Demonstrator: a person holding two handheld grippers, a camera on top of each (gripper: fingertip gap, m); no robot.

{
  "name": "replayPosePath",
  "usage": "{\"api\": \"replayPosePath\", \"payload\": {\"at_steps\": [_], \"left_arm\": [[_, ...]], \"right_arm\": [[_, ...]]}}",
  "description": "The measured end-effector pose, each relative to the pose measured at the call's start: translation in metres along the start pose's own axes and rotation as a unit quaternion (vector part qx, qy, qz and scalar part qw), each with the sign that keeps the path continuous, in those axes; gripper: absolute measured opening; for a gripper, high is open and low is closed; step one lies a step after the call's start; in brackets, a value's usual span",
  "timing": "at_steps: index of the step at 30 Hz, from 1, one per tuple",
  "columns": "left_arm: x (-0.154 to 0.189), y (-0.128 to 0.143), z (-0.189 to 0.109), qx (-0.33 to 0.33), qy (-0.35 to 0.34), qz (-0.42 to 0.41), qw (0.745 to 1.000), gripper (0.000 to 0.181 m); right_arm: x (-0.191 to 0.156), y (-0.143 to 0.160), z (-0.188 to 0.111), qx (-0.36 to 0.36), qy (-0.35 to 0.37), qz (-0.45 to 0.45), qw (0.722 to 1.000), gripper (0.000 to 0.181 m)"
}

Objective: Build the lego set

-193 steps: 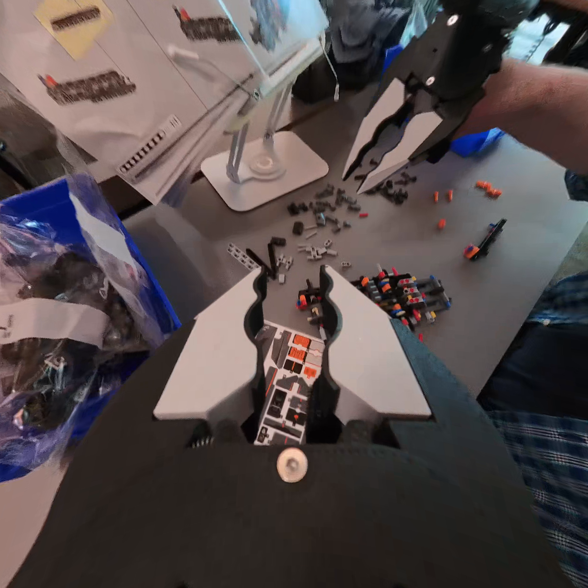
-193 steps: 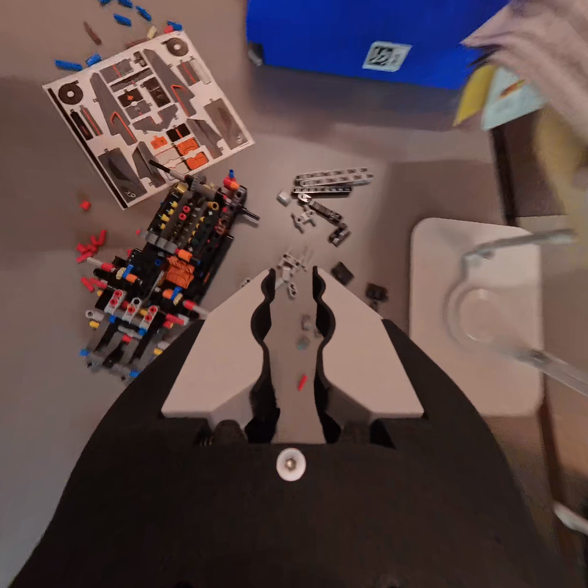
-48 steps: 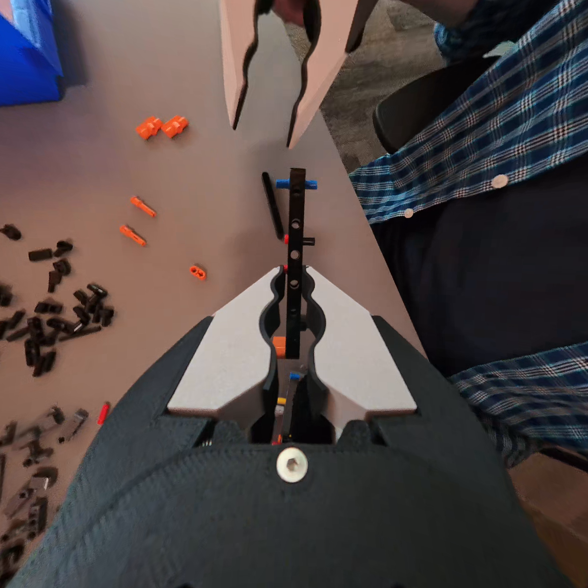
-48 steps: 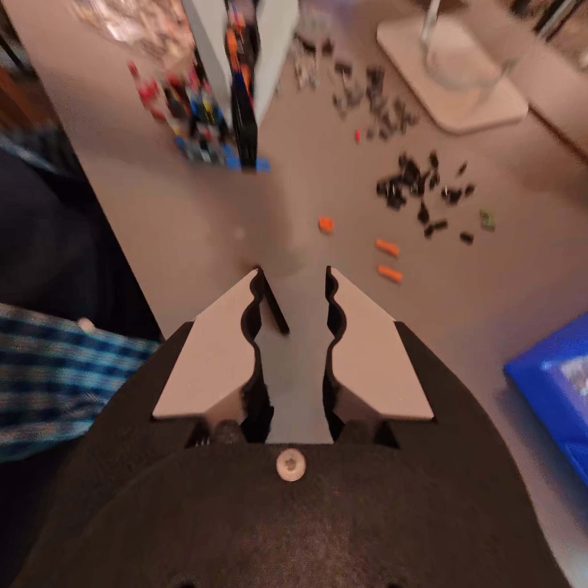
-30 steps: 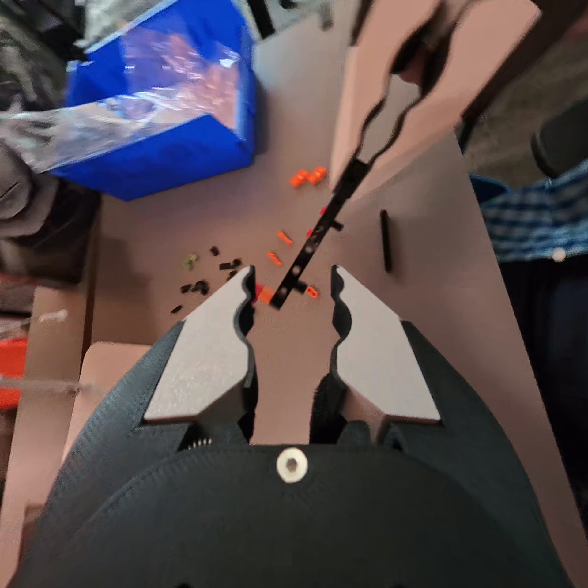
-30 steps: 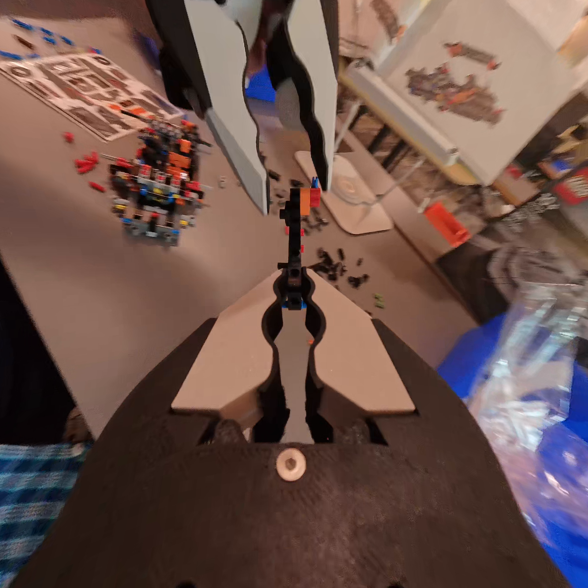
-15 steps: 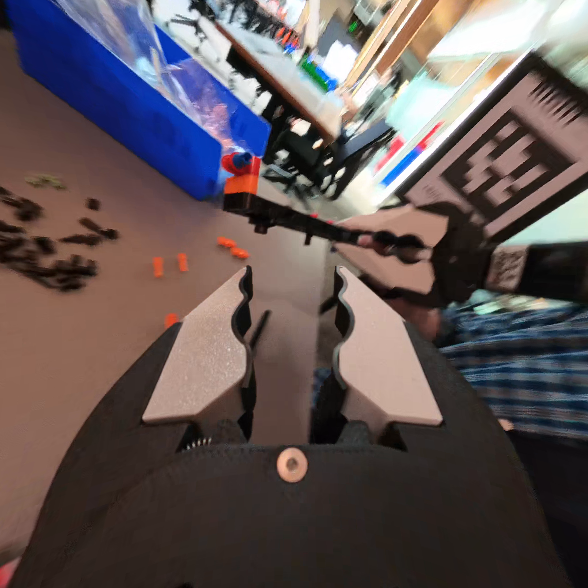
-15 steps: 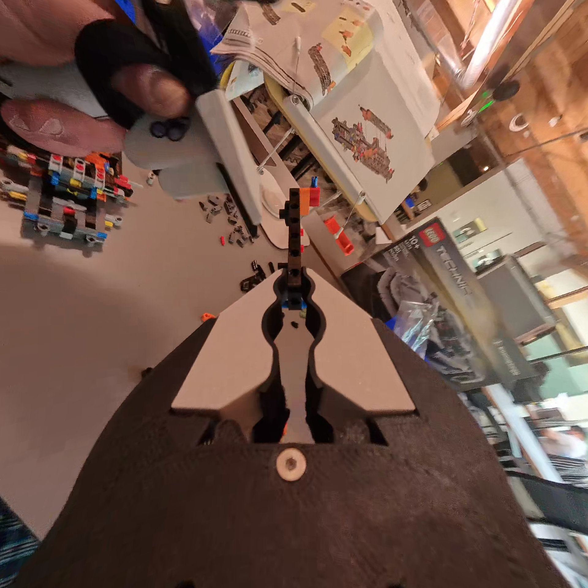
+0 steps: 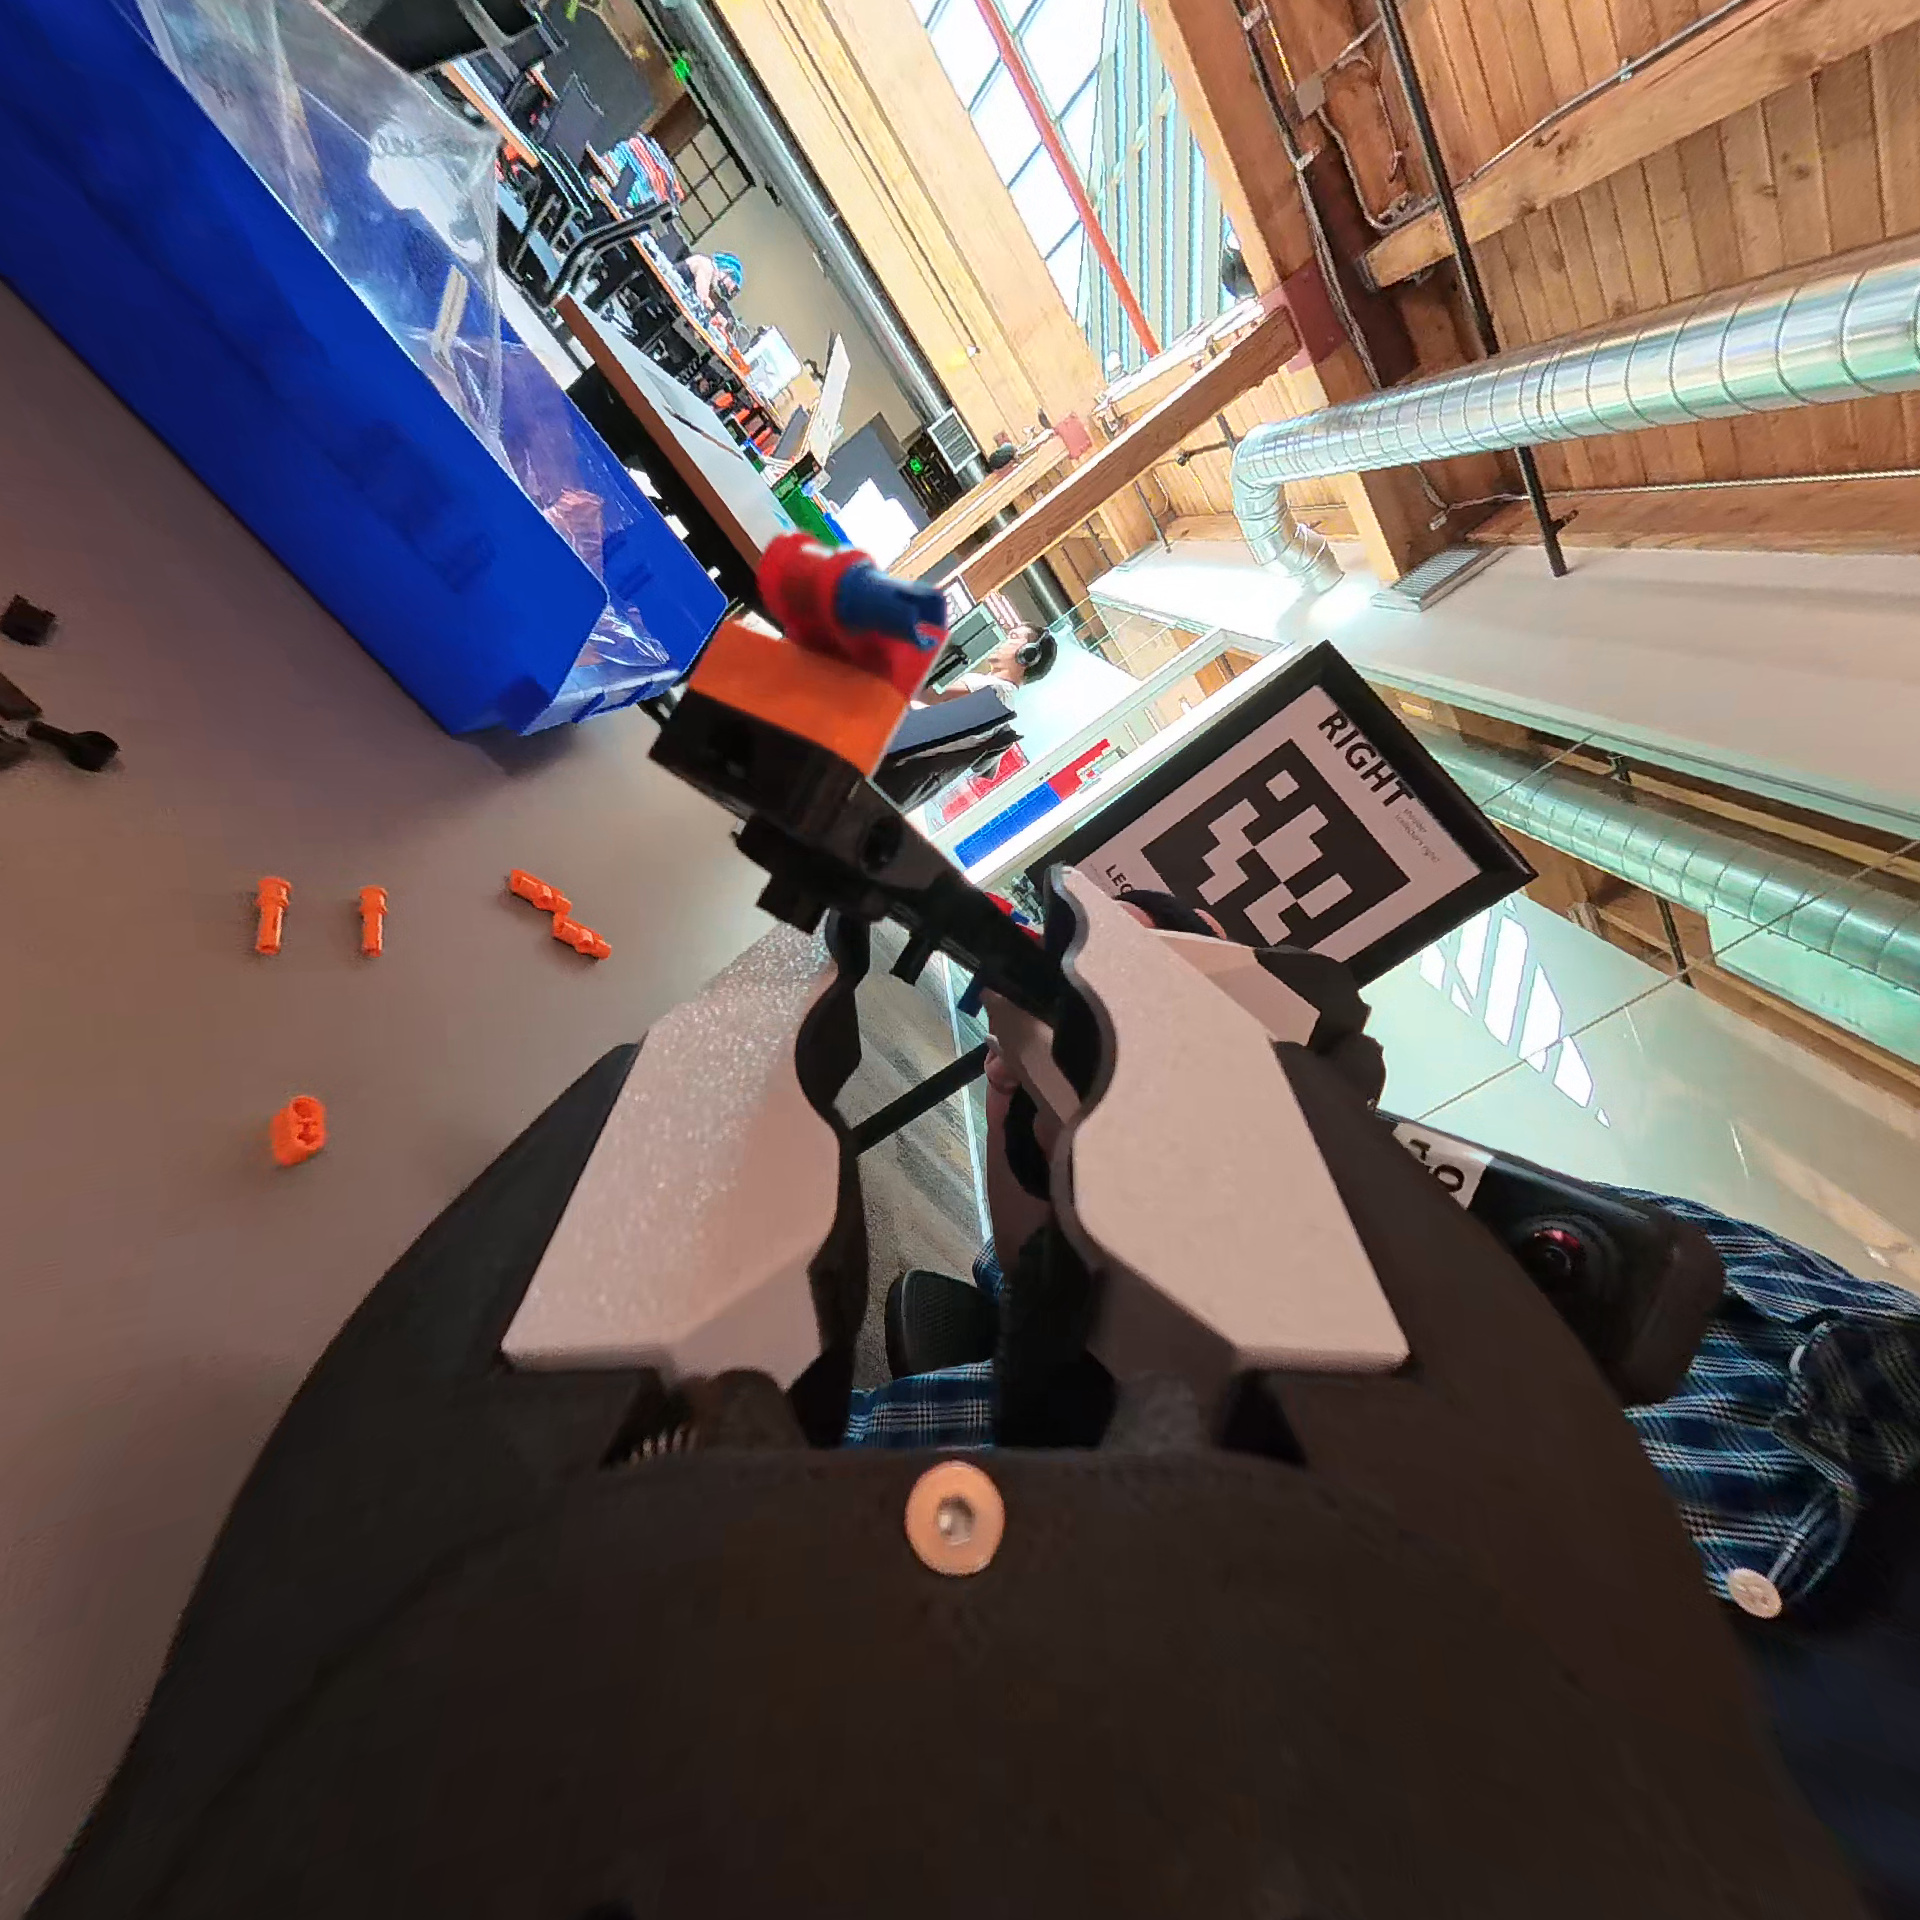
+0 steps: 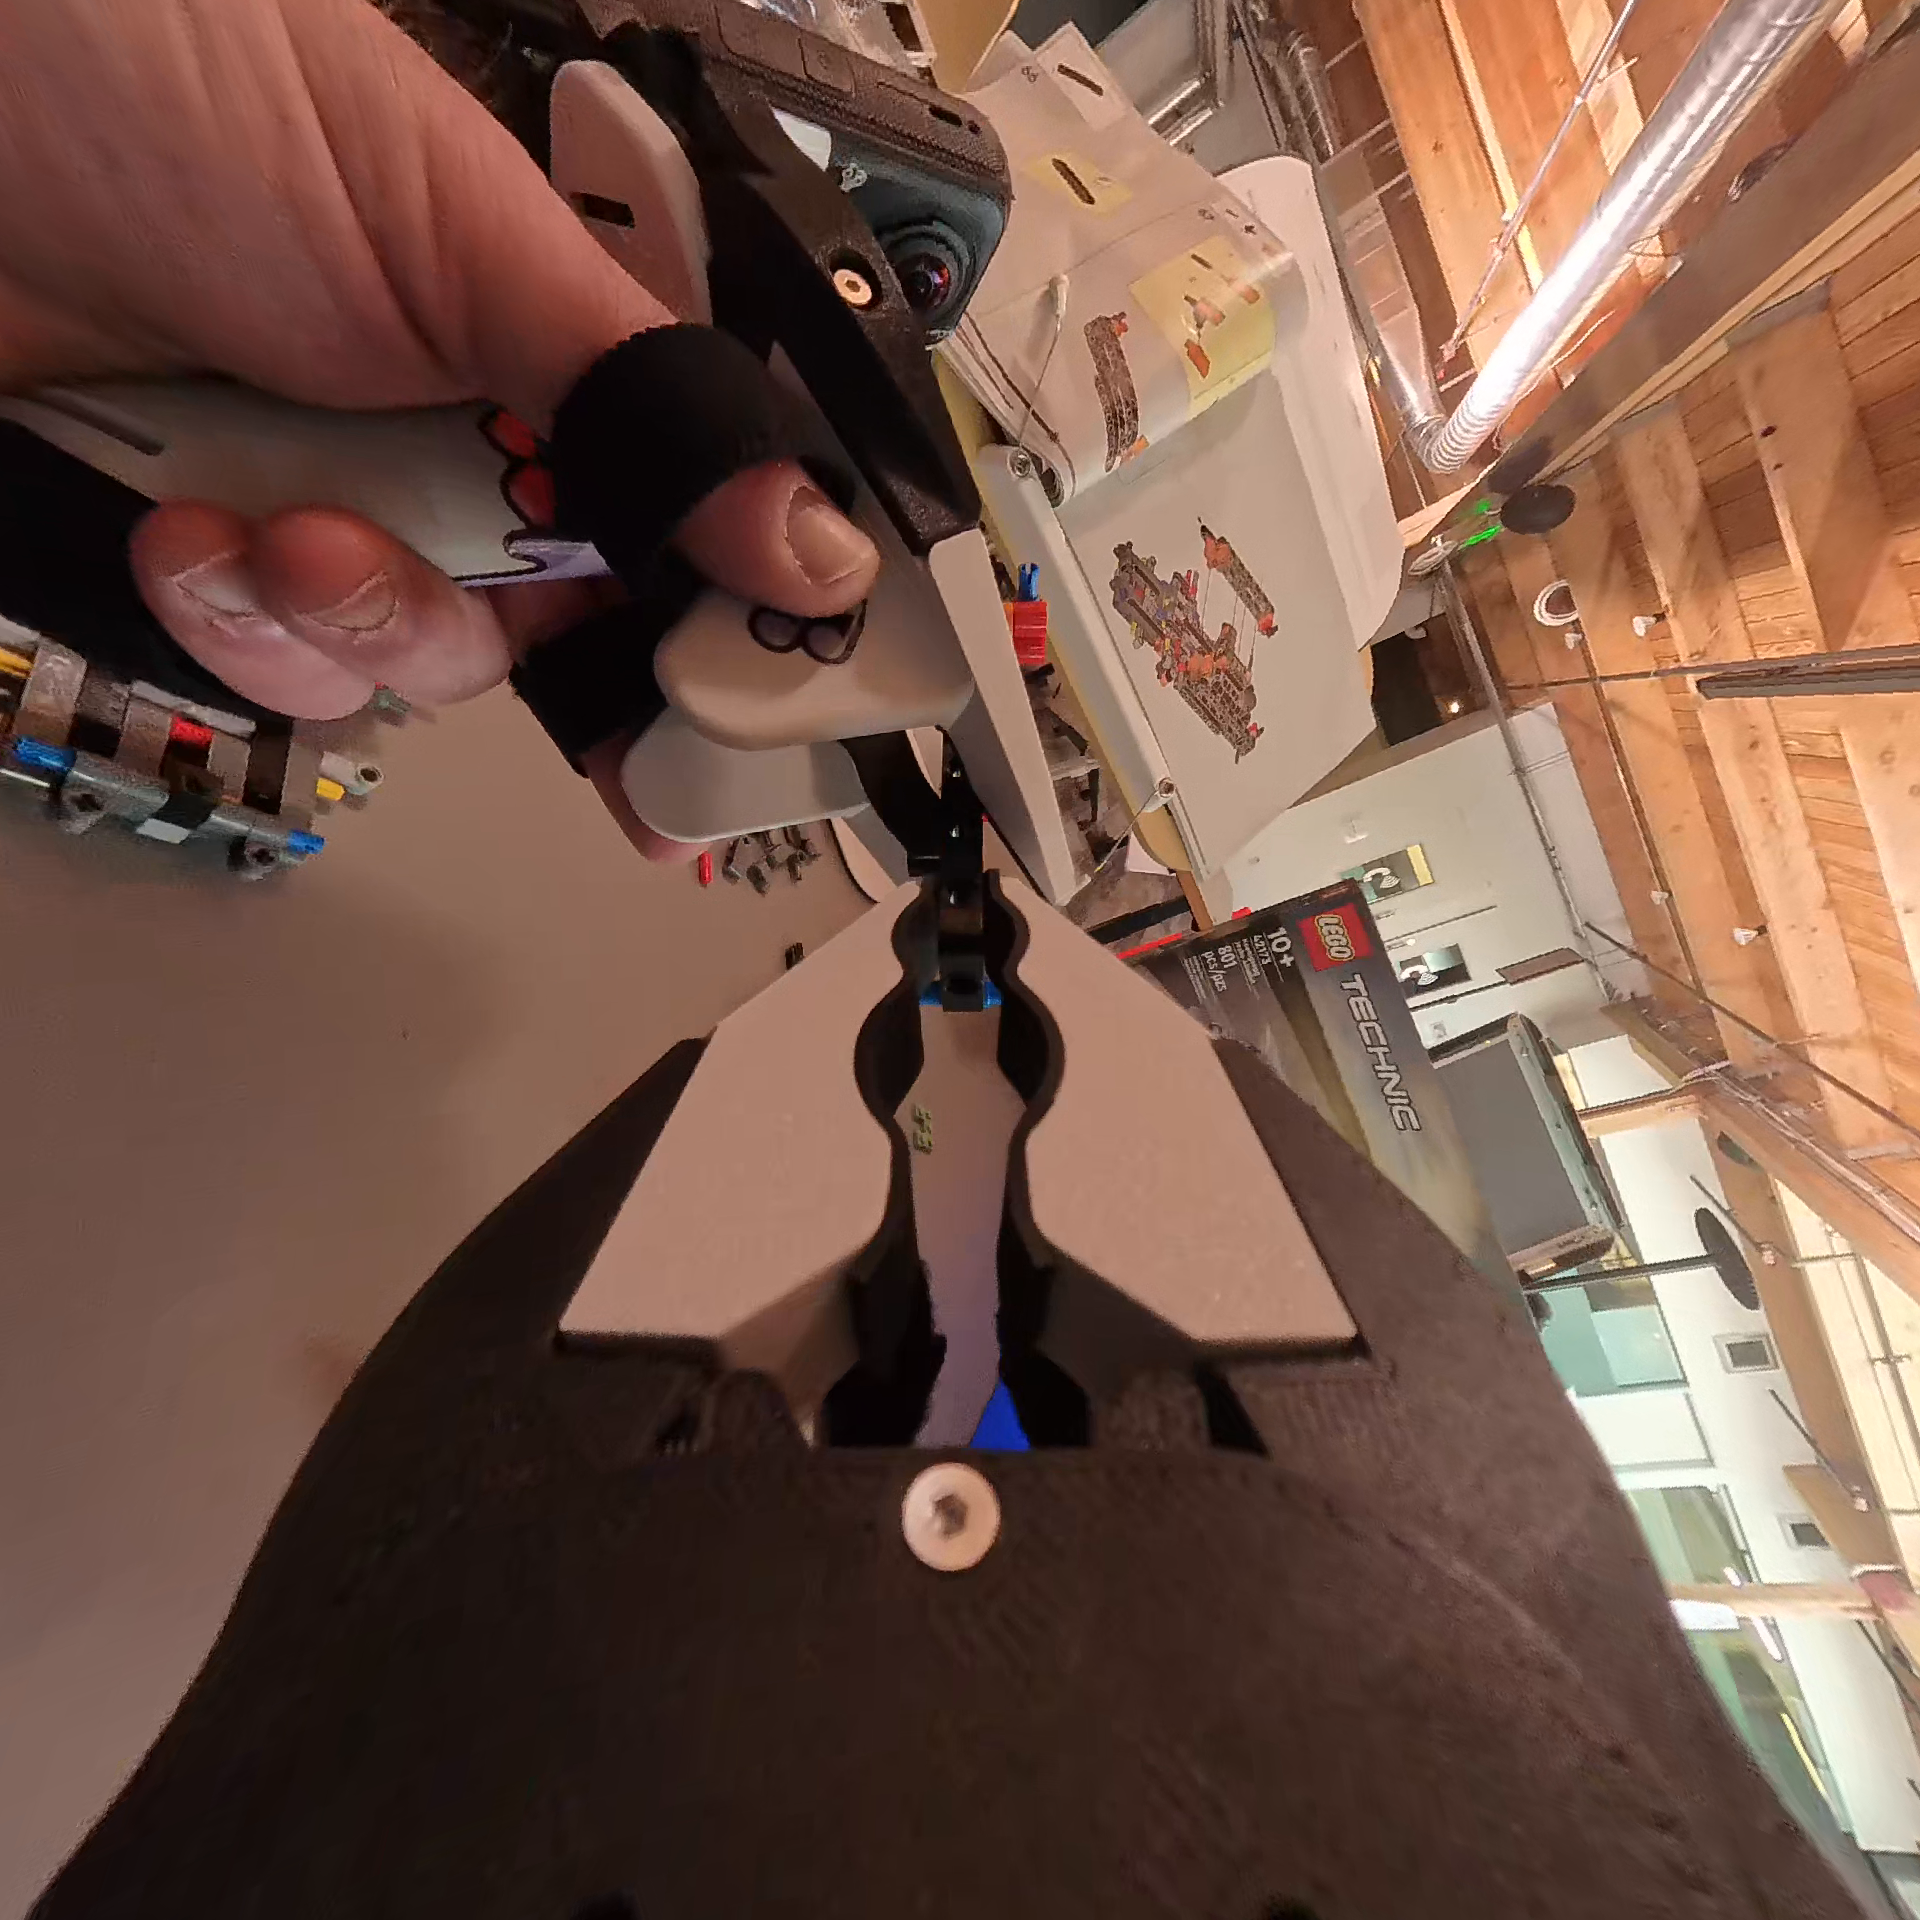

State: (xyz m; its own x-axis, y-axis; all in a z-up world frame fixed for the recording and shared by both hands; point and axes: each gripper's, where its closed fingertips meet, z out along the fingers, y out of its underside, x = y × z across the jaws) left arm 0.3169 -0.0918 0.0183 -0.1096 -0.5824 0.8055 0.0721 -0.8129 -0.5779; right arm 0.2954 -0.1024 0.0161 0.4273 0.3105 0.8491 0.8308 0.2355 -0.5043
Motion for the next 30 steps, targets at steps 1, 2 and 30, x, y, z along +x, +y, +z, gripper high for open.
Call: {"api": "replayPosePath", "payload": {"at_steps": [1, 2, 30], "left_arm": [[0.000, -0.001, -0.001, -0.001, 0.001, -0.001, 1.000, 0.033], [-0.001, -0.002, -0.001, -0.002, 0.001, -0.002, 1.000, 0.032], [-0.001, 0.027, 0.048, -0.097, 0.063, -0.063, 0.991, 0.027]], "right_arm": [[0.000, 0.000, 0.001, -0.002, 0.001, 0.002, 1.000, 0.005], [0.000, 0.000, 0.002, -0.004, 0.005, -0.001, 1.000, 0.005], [0.006, 0.041, -0.040, -0.049, 0.000, -0.018, 0.999, 0.005]]}}
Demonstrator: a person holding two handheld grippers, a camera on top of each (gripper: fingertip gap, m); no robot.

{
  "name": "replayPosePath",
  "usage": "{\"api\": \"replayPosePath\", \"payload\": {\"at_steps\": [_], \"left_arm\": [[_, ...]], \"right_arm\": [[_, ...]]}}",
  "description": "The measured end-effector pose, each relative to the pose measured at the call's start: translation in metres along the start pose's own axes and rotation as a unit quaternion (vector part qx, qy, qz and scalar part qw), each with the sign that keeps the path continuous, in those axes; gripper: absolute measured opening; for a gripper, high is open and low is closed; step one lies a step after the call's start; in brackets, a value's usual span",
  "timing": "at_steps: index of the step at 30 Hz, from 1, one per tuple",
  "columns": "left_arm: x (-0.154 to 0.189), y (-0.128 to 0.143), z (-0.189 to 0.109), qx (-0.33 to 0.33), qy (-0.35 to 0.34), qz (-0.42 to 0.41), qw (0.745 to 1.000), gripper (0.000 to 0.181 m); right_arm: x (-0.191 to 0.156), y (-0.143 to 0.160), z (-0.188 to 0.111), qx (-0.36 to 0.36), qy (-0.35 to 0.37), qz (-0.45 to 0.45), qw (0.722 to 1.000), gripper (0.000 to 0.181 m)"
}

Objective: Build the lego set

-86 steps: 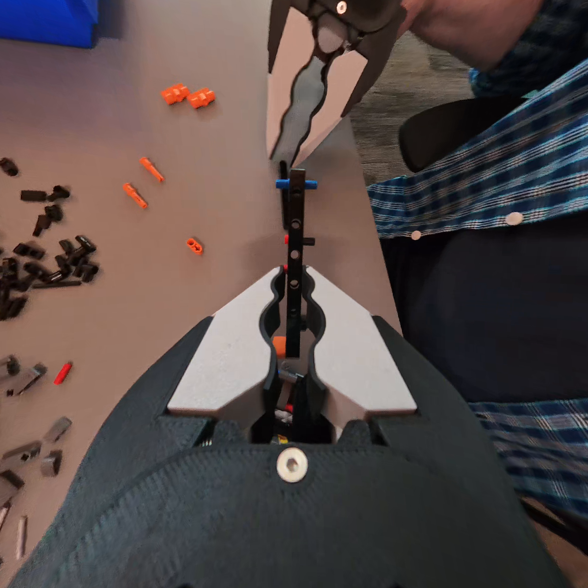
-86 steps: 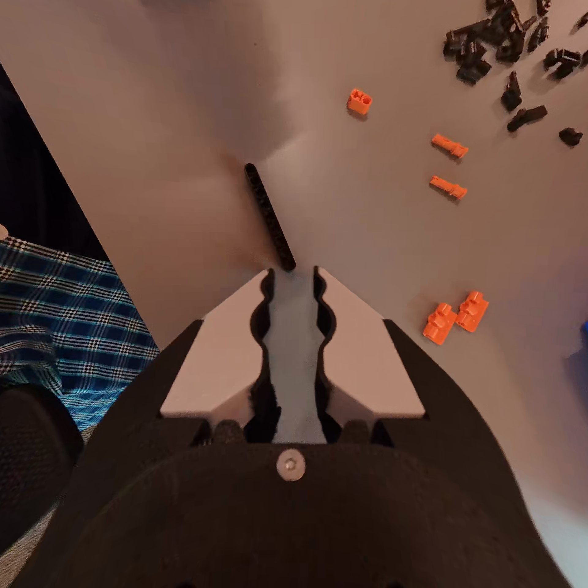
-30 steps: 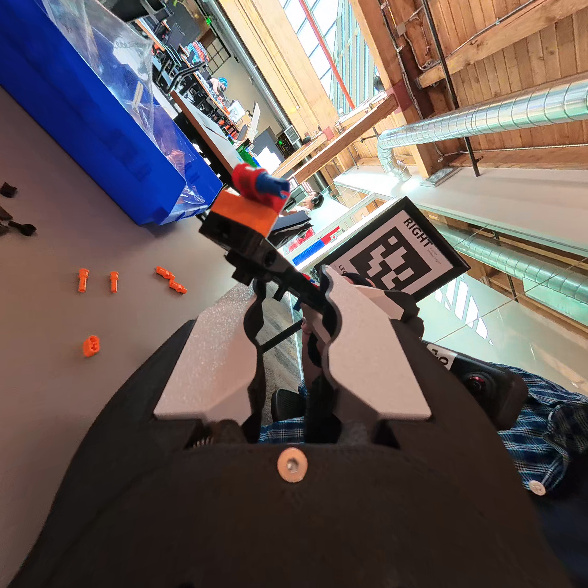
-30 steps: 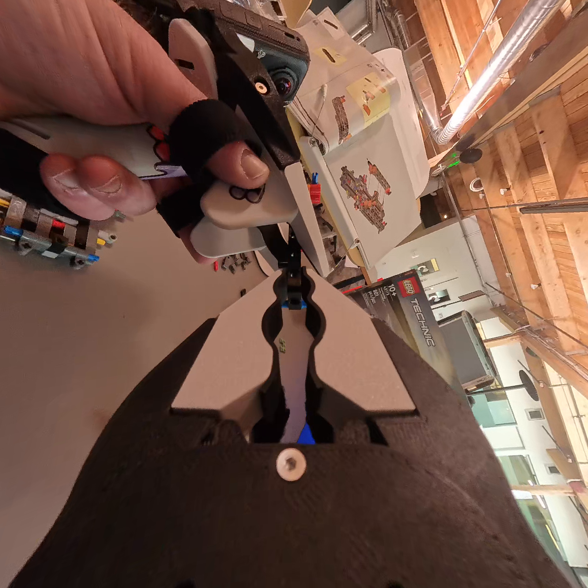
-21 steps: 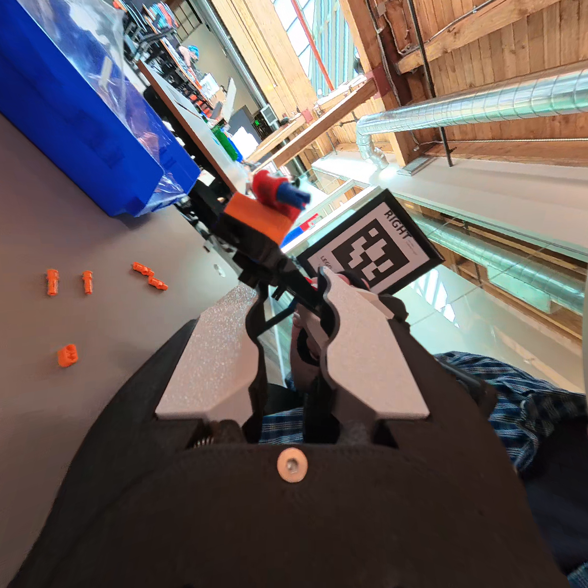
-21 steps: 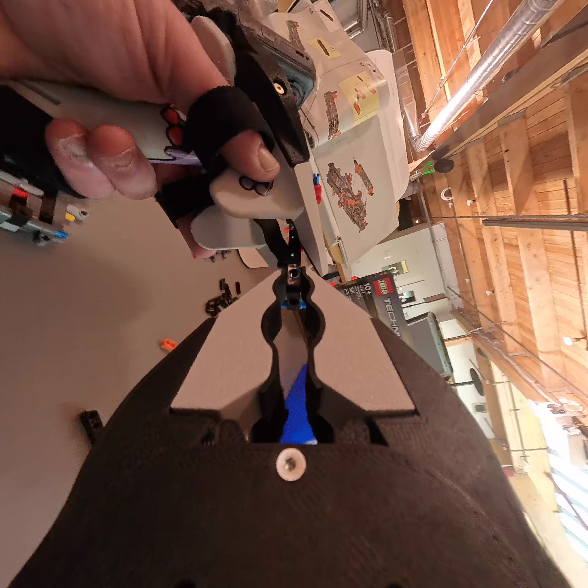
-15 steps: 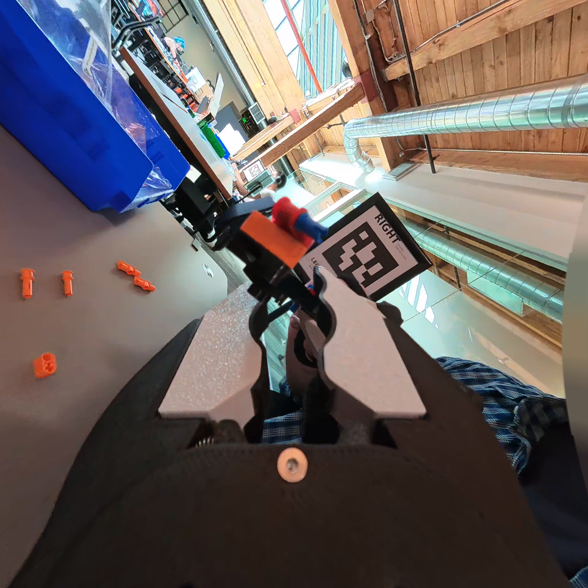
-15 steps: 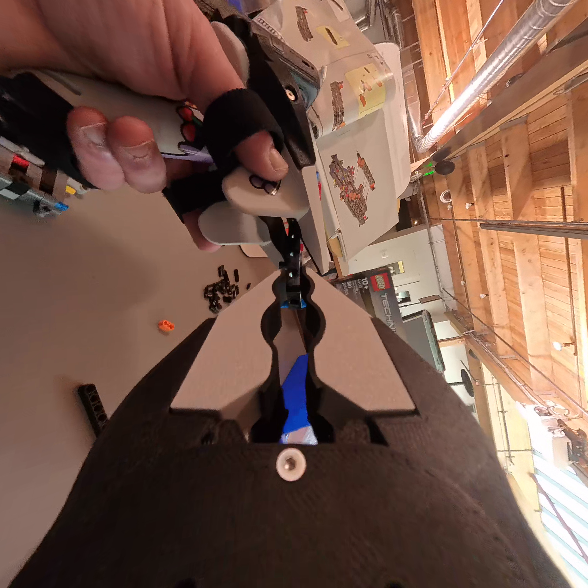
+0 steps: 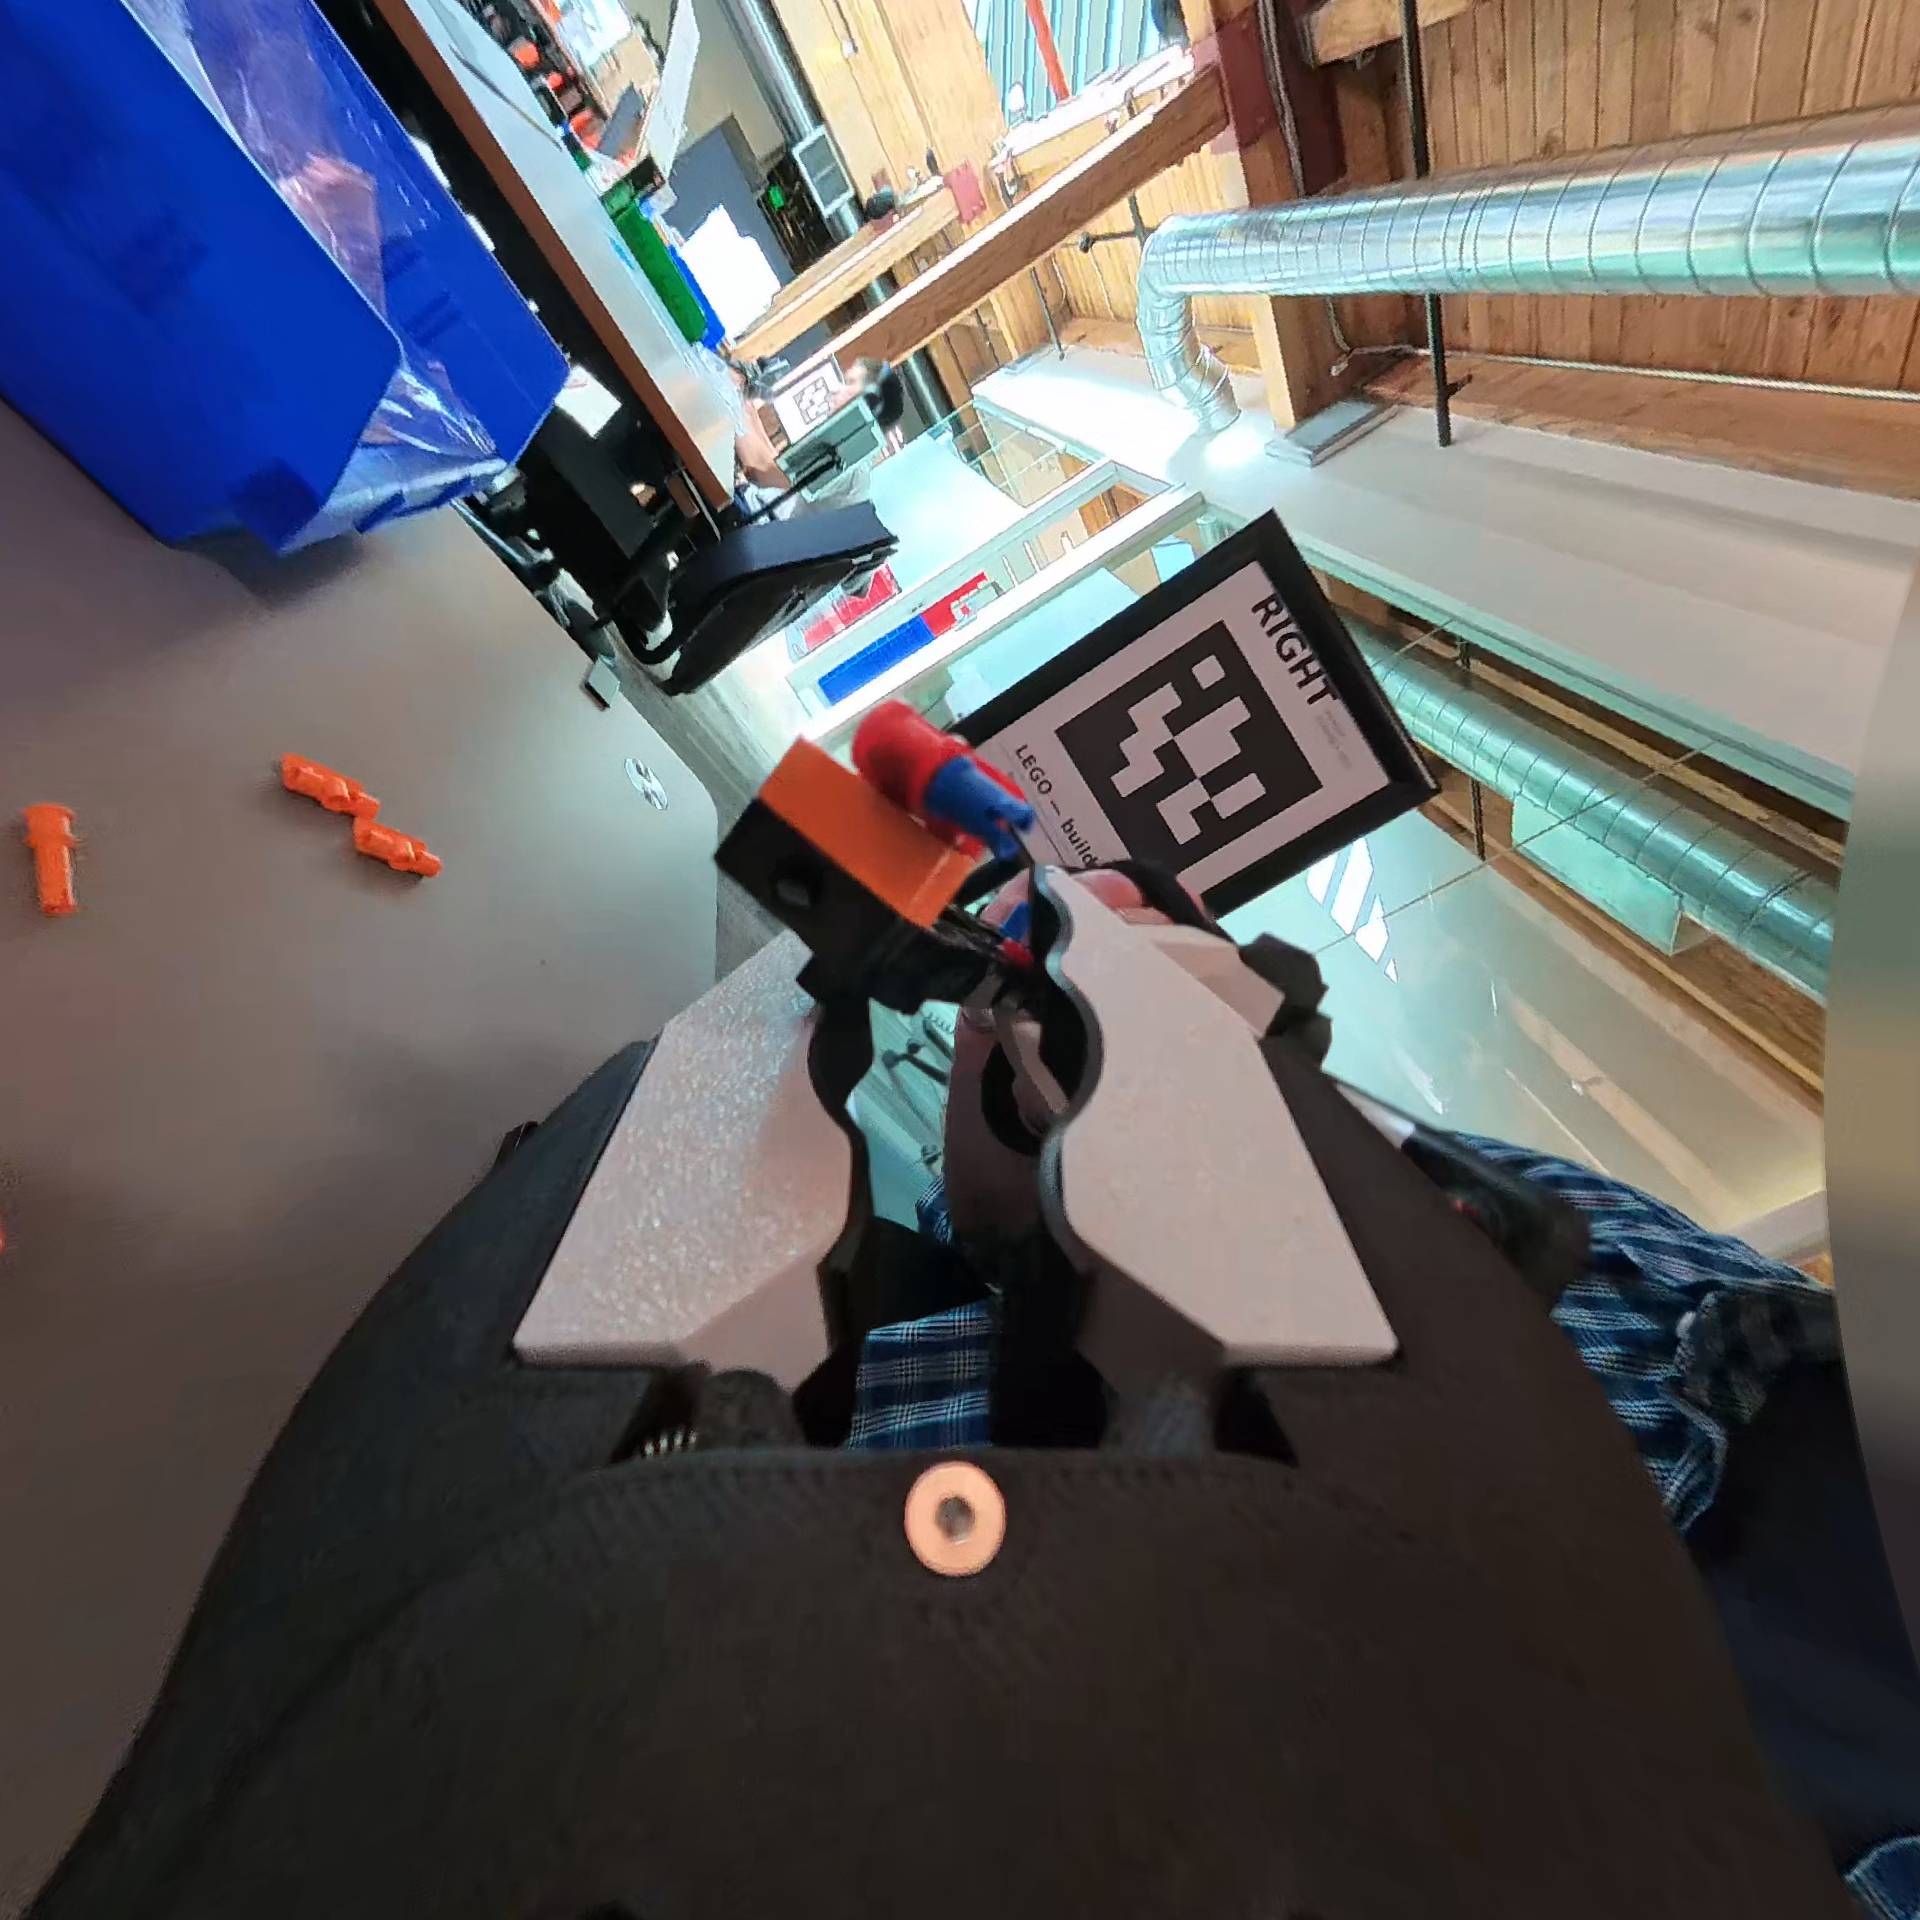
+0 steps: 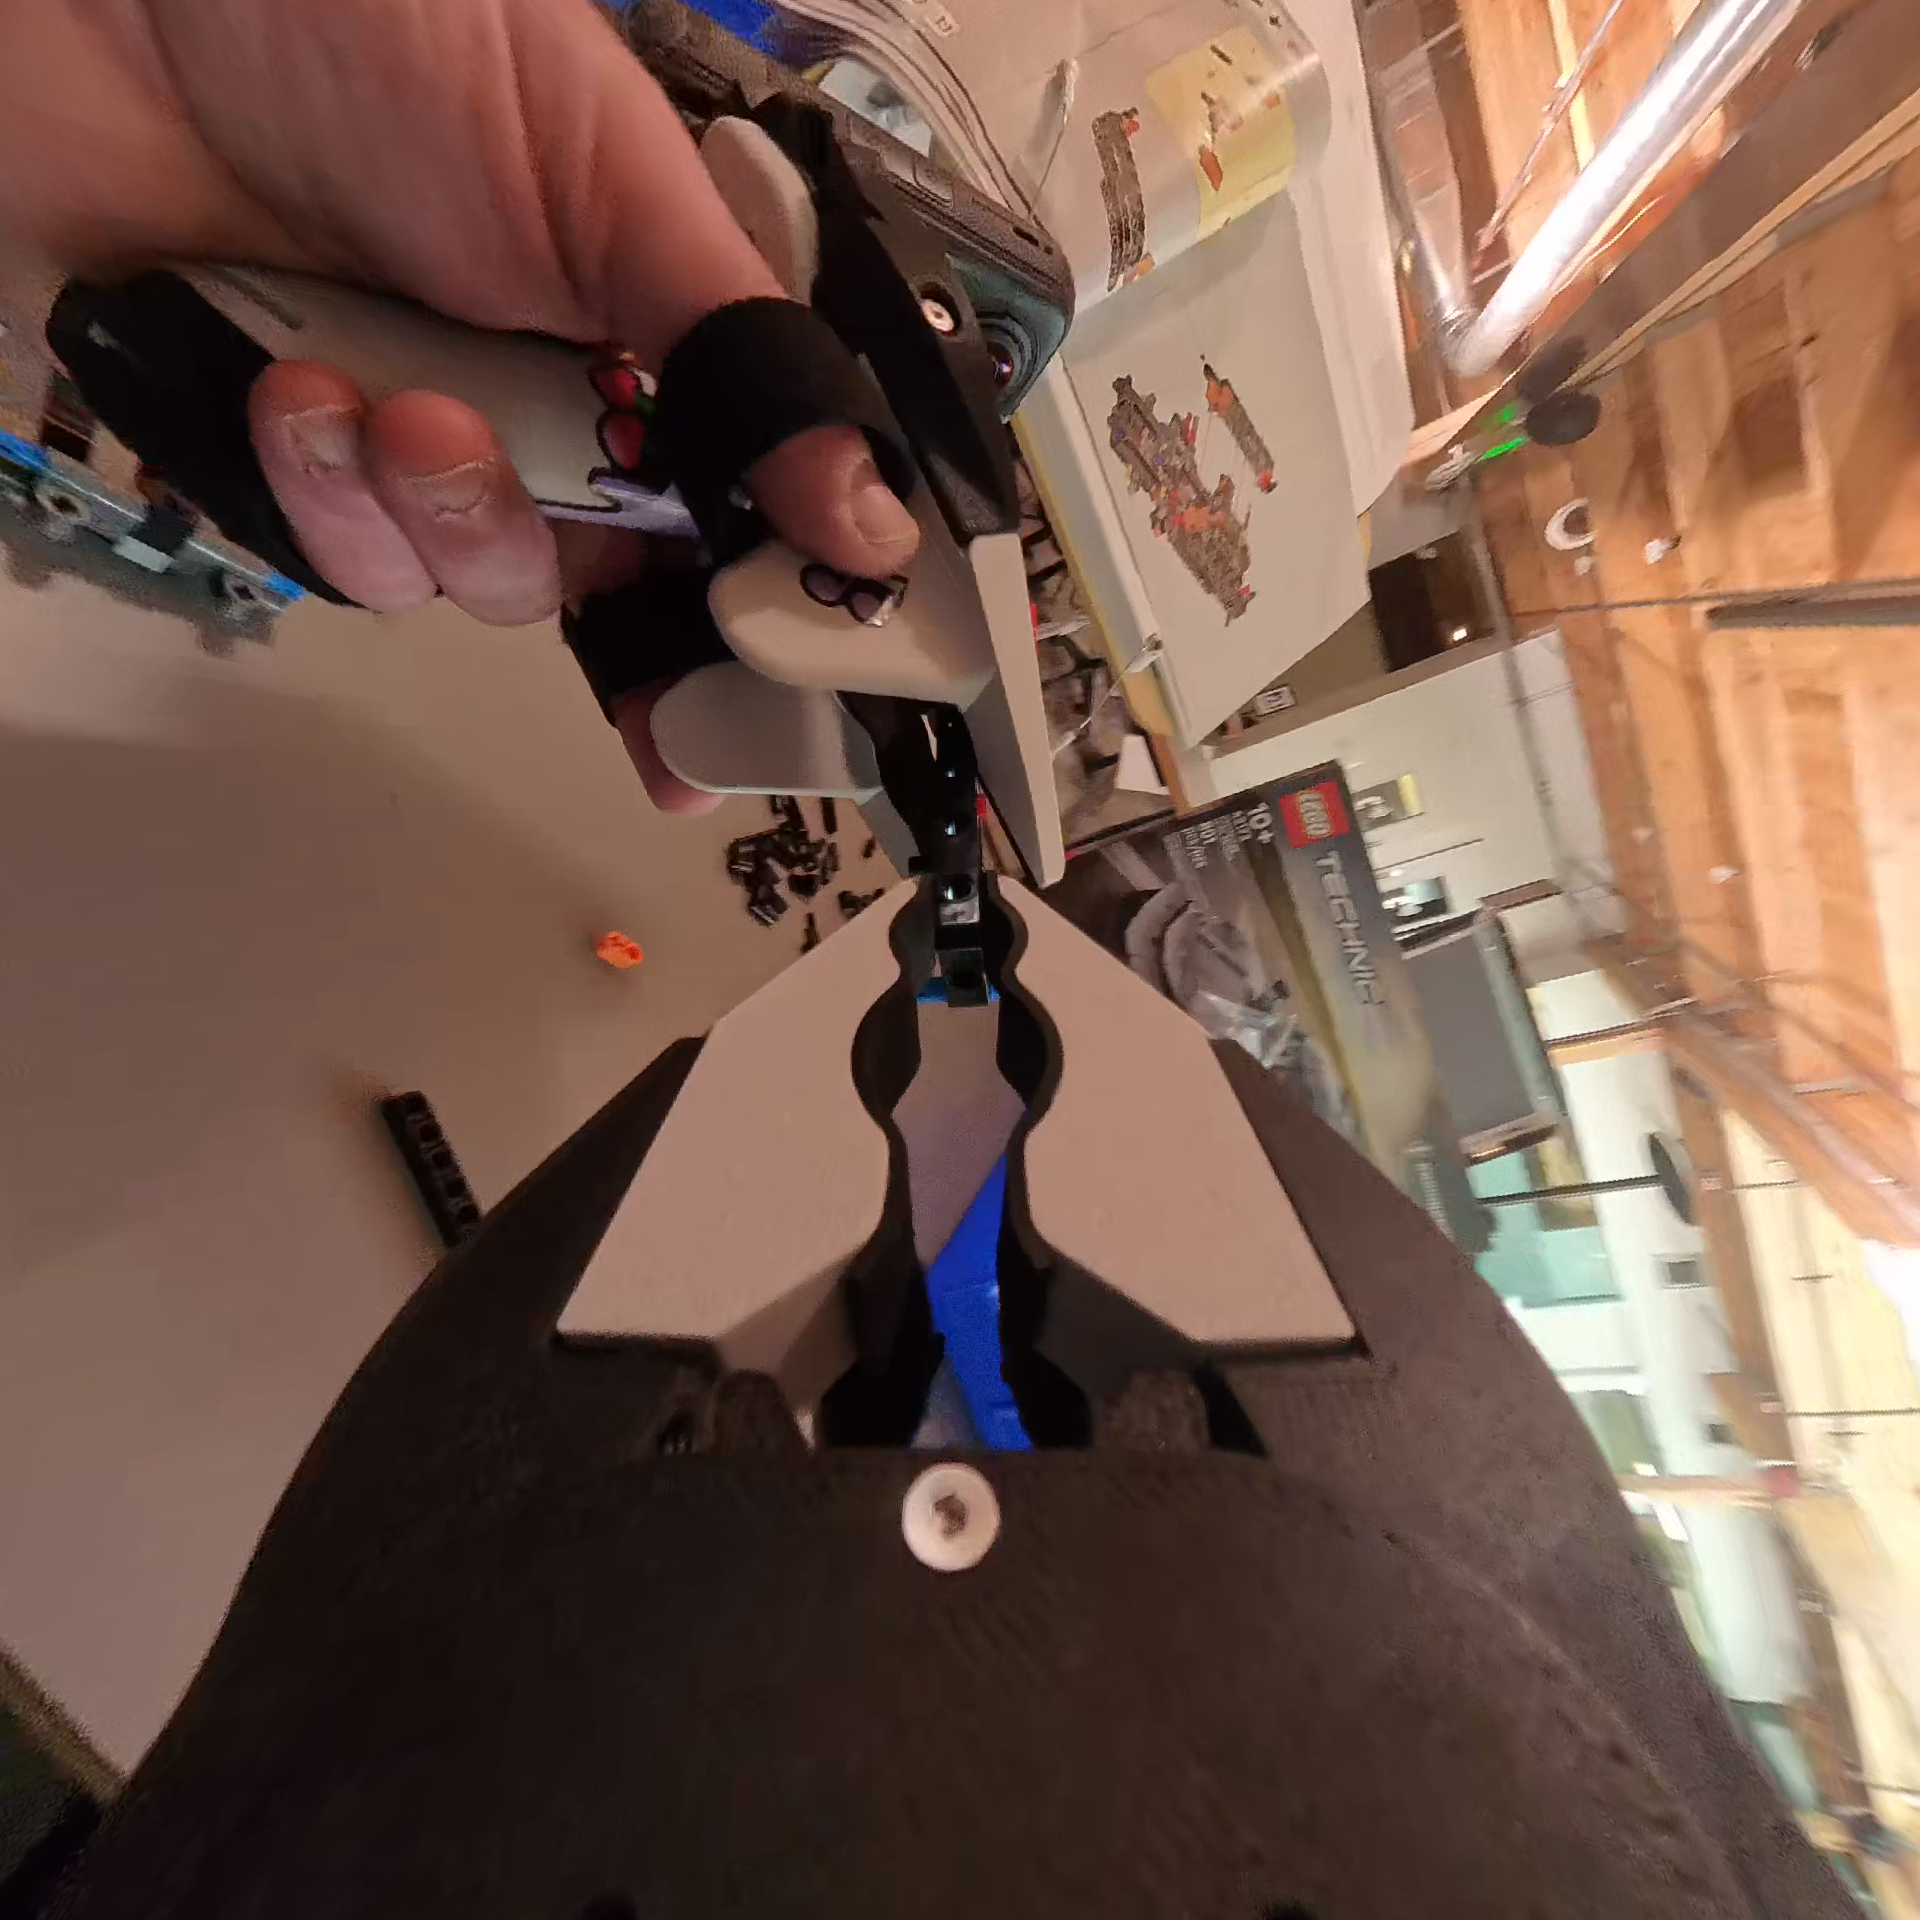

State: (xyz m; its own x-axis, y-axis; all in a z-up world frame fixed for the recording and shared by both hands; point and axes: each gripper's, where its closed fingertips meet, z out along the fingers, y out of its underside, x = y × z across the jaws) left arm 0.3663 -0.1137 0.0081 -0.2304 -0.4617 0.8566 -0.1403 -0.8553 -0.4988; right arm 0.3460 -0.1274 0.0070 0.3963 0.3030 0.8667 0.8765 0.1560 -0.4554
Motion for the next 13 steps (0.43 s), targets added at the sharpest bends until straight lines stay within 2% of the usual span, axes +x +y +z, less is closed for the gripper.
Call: {"api": "replayPosePath", "payload": {"at_steps": [1, 2, 5, 8, 11, 13], "left_arm": [[0.000, 0.004, 0.002, -0.007, -0.006, 0.005, 1.000, 0.031], [-0.004, 0.008, 0.003, -0.015, -0.024, 0.011, 1.000, 0.048], [-0.009, 0.011, -0.007, -0.014, -0.045, 0.029, 0.998, 0.052], [-0.028, 0.025, -0.019, -0.050, -0.114, 0.075, 0.989, 0.051], [-0.053, 0.057, -0.021, -0.152, -0.212, 0.162, 0.952, 0.045], [-0.061, 0.077, -0.015, -0.208, -0.242, 0.205, 0.925, 0.043]], "right_arm": [[0.000, 0.004, -0.003, -0.001, -0.006, 0.019, 1.000, 0.005], [0.002, 0.010, -0.006, -0.004, -0.010, 0.042, 0.999, 0.005], [0.004, 0.034, -0.018, -0.027, -0.026, 0.102, 0.994, 0.005], [-0.002, 0.062, -0.031, -0.048, -0.058, 0.200, 0.977, 0.005], [-0.022, 0.093, -0.040, -0.079, -0.095, 0.278, 0.953, 0.005], [-0.039, 0.108, -0.045, -0.091, -0.124, 0.338, 0.928, 0.005]]}}
